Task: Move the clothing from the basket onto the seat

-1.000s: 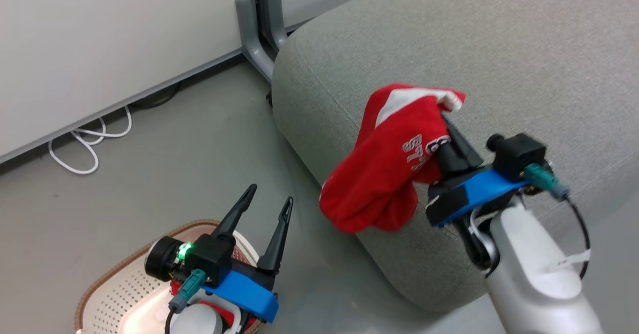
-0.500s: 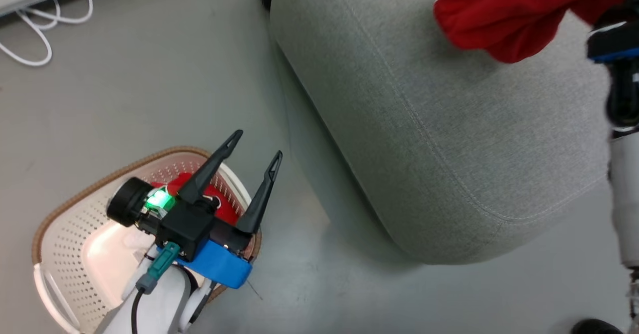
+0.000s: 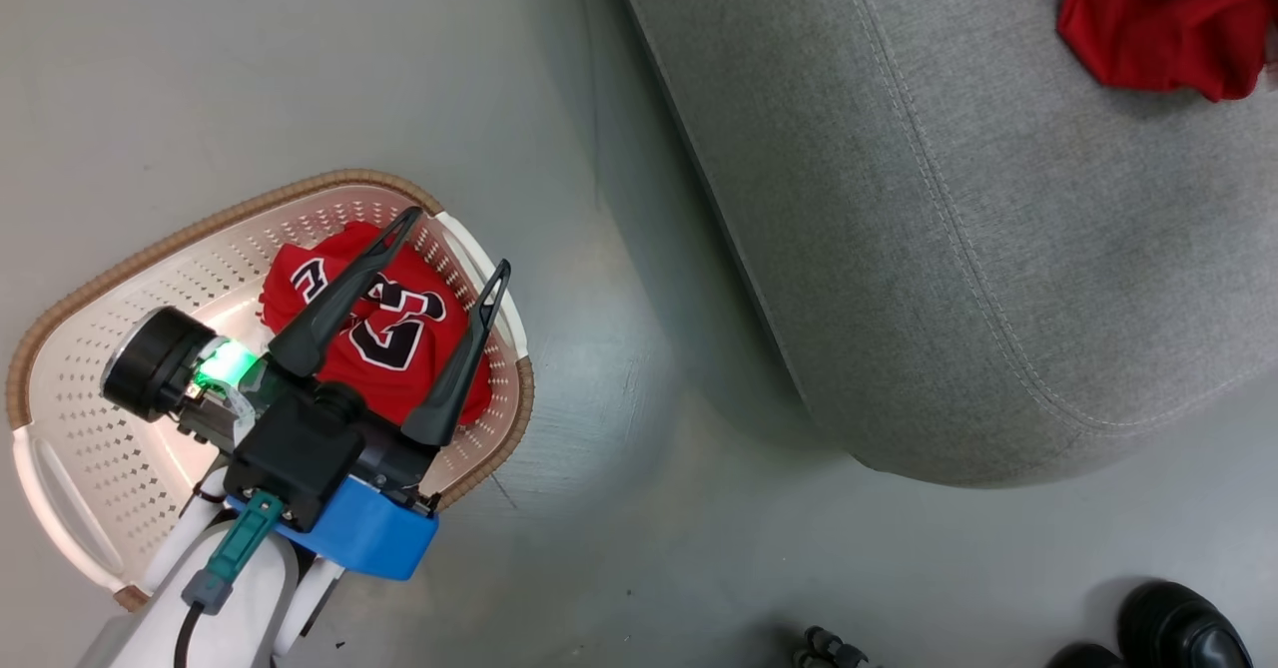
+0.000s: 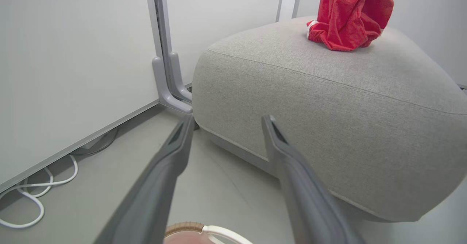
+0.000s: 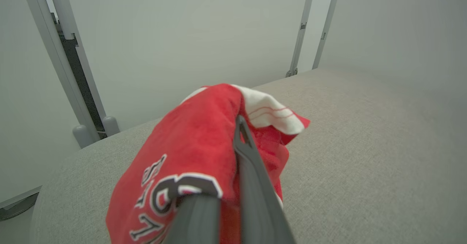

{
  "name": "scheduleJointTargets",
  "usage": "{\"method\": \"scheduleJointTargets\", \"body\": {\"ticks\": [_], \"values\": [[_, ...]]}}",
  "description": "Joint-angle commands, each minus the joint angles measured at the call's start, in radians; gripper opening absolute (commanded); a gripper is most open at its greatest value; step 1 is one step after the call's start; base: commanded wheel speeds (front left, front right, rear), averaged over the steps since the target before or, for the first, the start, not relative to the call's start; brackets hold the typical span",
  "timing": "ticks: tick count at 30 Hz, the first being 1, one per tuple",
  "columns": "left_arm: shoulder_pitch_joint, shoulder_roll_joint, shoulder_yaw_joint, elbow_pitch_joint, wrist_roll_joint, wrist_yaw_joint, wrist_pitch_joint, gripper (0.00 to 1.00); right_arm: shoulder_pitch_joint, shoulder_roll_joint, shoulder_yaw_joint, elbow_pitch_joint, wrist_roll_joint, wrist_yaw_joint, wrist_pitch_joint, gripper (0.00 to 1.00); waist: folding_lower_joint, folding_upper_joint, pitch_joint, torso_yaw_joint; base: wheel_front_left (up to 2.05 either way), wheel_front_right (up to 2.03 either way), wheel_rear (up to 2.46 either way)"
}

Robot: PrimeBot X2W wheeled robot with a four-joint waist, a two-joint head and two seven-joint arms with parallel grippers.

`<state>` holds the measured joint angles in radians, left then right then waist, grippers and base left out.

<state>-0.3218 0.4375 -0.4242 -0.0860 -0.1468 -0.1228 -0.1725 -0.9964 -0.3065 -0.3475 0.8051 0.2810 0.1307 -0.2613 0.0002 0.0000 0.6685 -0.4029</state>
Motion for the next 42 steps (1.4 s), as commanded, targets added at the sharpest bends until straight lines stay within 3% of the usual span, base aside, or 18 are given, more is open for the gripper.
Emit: {"method": "scheduleJointTargets", "body": {"ticks": [1, 6, 7, 9, 10, 27, 35, 42], "values": [[0.006, 0.006, 0.007, -0.008, 0.003, 0.006, 0.003, 1.0, 0.016, 0.004, -0.005, 0.009, -0.014, 0.0, -0.005, 0.0, -0.0002, 0.0, 0.002, 0.003, 0.0, 0.0, 0.0], [0.021, 0.01, 0.001, -0.024, -0.004, 0.011, 0.003, 1.0, 0.031, 0.022, -0.048, 0.073, -0.058, 0.0, -0.005, 0.0, -0.0002, 0.0, -0.006, 0.011, 0.0, 0.0, 0.0], [0.022, 0.007, -0.002, -0.022, -0.007, 0.01, 0.001, 1.0, 0.034, 0.022, -0.054, 0.078, -0.07, 0.0, -0.005, 0.04, -0.0002, 0.0, -0.01, 0.014, 0.0, 0.0, 0.0], [0.021, -0.001, -0.009, -0.015, -0.011, 0.01, -0.007, 1.0, 0.041, 0.021, -0.067, 0.083, -0.088, 0.0, -0.005, 0.75, -0.0002, 0.0, -0.02, 0.02, 0.0, 0.0, 0.0], [0.019, -0.005, -0.014, -0.009, -0.01, 0.01, -0.009, 1.0, 0.045, 0.02, -0.074, 0.082, -0.096, 0.0, -0.005, 1.0, -0.0002, 0.0, -0.025, 0.023, 0.0, 0.0, 0.0], [-0.029, -0.089, -0.067, 0.128, -0.033, 0.009, -0.078, 1.0, 0.087, -0.005, -0.103, 0.118, -0.169, 0.0, -0.006, 1.0, -0.0002, 0.0, -0.132, 0.092, 0.0, 0.0, 0.0], [-0.017, -0.164, -0.074, 0.231, -0.066, 0.004, -0.093, 1.0, 0.159, -0.03, -0.075, 0.121, -0.172, 0.0, -0.006, 1.0, -0.0002, 0.0, -0.25, 0.137, 0.0, 0.0, 0.0], [0.037, -0.243, -0.031, 0.294, -0.096, -0.001, -0.094, 1.0, 0.3, 0.001, -0.039, 0.051, -0.157, 0.0, -0.005, 1.0, -0.0002, 0.0, -0.379, 0.188, 0.0, 0.0, 0.0]]}}
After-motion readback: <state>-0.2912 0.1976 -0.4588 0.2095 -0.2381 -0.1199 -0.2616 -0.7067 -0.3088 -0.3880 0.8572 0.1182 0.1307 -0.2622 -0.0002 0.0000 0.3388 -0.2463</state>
